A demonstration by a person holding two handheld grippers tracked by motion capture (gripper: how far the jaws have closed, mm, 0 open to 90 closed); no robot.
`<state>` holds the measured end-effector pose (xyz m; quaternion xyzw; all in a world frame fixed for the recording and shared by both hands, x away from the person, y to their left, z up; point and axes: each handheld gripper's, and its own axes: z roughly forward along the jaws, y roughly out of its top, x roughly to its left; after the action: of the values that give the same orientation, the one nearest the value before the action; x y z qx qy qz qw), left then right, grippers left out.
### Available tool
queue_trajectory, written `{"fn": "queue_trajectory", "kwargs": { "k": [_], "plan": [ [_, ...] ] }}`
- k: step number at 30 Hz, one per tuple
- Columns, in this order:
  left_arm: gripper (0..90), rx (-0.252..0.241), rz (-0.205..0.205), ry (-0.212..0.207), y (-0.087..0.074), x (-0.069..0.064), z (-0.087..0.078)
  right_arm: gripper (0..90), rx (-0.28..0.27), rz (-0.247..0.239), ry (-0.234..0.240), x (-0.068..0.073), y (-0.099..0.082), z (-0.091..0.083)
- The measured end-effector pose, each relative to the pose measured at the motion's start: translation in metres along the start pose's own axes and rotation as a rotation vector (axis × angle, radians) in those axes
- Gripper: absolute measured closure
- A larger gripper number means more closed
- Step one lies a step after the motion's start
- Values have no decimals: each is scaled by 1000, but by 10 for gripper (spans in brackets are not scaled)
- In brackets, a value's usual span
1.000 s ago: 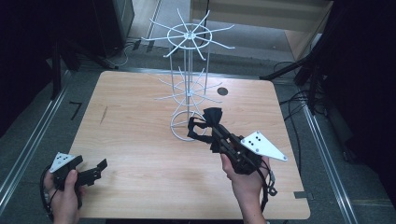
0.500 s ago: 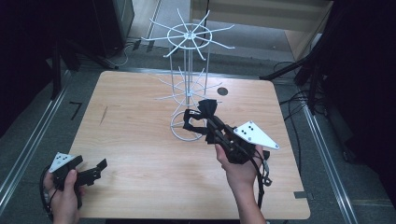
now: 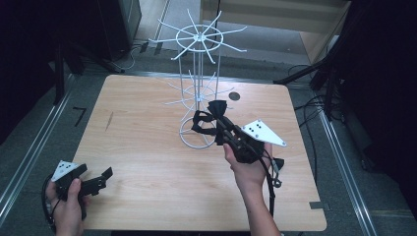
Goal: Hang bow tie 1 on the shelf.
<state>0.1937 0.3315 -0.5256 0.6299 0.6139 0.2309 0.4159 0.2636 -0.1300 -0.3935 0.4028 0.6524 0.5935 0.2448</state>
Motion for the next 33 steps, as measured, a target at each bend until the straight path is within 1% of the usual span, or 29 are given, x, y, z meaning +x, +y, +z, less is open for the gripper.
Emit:
{"fn": "queue_trajectory", "kwargs": {
  "k": [4, 11, 16, 20, 22, 24, 27, 28, 29, 30, 31, 33],
  "plan": [
    [10, -1, 0, 1, 0, 0, 0, 784, 21, 8, -5, -3, -2, 5],
    [10, -2, 0, 1, 0, 0, 0, 783, 59, -7, -14, -3, -8, 16],
    [10, 0, 0, 1, 0, 0, 0, 782, 73, -8, -27, -3, -14, 24],
    [10, 0, 0, -1, 0, 0, 0, 775, 77, -22, -41, -4, -19, 29],
    [10, 0, -2, 0, 0, 0, 0, 770, 80, -24, -46, -5, -20, 29],
    [9, 0, -2, 0, 0, 0, 0, 763, 82, -15, -42, -7, -22, 29],
    [10, -1, -2, 2, 0, 0, 0, 721, 94, -20, -39, -11, -26, 26],
    [10, -2, -1, 3, 0, 0, 0, 686, 95, -17, -30, -13, -27, 25],
    [10, 0, -1, 3, 0, 0, 0, 641, 105, 0, -18, -15, -29, 23],
    [10, 0, -1, 3, 0, 0, 0, 615, 113, 11, -9, -16, -30, 23],
    [10, 0, -1, 3, 0, 0, 0, 584, 120, 16, -2, -18, -32, 22],
    [10, -3, -2, 4, 0, -1, 0, 534, 127, 11, -6, -22, -35, 18]
  ]
}}
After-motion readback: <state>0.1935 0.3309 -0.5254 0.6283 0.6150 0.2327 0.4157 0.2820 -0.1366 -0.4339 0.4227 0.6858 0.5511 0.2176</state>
